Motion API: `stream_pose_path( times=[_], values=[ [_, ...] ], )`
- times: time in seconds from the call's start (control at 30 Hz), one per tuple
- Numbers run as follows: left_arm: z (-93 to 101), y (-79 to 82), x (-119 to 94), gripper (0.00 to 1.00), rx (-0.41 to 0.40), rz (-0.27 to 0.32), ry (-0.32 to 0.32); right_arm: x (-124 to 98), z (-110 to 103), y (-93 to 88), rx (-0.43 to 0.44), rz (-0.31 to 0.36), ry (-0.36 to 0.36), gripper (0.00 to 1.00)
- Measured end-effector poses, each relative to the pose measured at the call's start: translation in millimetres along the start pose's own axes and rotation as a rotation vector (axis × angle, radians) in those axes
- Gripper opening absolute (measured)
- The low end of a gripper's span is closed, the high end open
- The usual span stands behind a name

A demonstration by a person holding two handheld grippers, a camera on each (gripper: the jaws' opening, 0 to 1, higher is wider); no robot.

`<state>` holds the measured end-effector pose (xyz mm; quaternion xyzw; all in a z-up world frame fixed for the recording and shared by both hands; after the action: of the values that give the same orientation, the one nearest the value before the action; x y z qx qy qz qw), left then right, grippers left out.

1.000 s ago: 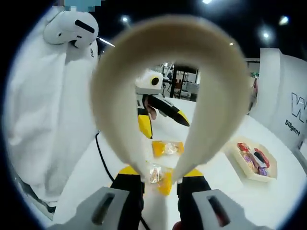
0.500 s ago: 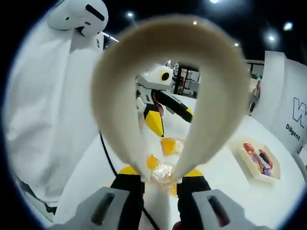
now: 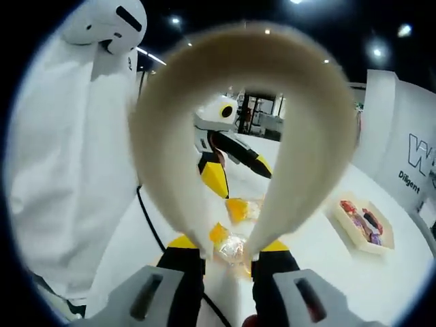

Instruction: Place the target food into the container with the food tongs after gripping and lifting it, then release it inside without dropping or visibly crushing the food.

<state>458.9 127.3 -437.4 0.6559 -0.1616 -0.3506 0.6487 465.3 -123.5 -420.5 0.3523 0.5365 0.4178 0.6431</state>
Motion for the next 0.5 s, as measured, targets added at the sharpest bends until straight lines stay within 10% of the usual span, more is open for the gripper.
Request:
stream_pose_path(
  times=[0.5],
  values=[
    [1.2,-2.1,-3.4,0.77,-0.005,-0.004,0.013,7.1,-7.1,2.7,-0.037,-0.025,0.015,0.2]
  ],
)
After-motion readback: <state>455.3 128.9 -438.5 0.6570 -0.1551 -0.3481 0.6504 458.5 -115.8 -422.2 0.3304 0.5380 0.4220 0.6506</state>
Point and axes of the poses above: the point that each gripper's makers call its tool centre point, and the gripper's own axes: x roughly forward along the fingers, z roughly to its right, y roughly out of its top, the point moved 10 cm from there along -x, roughly backward along the fingers, and after that the axes turned 3 degrees about z, right-handed, at the moved point
